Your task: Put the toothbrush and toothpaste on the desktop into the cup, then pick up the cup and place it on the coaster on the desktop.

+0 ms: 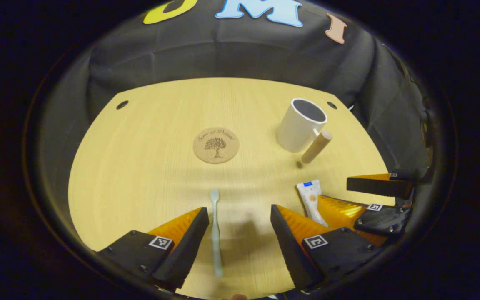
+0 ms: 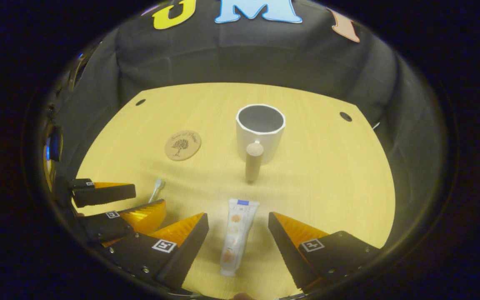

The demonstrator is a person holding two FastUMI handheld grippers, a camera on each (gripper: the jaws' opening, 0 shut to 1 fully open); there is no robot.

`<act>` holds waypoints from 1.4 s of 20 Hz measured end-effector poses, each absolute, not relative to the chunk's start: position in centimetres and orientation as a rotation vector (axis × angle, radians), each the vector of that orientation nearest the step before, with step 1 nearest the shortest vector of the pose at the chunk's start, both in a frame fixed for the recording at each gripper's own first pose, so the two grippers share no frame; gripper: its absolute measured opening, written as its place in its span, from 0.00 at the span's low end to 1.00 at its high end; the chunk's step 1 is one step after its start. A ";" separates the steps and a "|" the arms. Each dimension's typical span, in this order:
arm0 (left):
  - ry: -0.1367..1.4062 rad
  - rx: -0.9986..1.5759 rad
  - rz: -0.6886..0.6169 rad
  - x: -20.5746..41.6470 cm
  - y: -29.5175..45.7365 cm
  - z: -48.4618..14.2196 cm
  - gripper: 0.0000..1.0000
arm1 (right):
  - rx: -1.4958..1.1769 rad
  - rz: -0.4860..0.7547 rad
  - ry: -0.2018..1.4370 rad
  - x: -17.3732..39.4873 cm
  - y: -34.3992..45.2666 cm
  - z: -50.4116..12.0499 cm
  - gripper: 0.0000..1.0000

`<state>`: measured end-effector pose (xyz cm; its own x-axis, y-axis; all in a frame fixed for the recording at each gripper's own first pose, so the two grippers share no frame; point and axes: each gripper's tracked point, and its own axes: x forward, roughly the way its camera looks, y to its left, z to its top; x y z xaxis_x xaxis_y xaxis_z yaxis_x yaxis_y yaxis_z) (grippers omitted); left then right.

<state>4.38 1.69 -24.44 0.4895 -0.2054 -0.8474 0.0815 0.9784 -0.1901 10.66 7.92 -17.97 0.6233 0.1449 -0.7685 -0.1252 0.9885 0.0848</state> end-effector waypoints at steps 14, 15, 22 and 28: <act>1.395 -0.072 -0.147 0.8 3.9 -30.1 0.99 | 0.057 0.211 1.111 10.1 9.2 -23.3 0.94; 1.397 -0.060 -0.143 0.9 4.2 -30.2 0.98 | 0.062 0.211 1.120 10.1 9.3 -23.6 0.94; 1.418 -0.023 -0.133 0.7 4.3 -30.2 0.98 | 0.077 0.190 1.149 10.8 9.0 -24.3 0.93; 1.404 -0.033 -0.117 0.7 4.3 -30.1 0.72 | 0.051 0.172 1.169 10.5 8.3 -24.9 0.67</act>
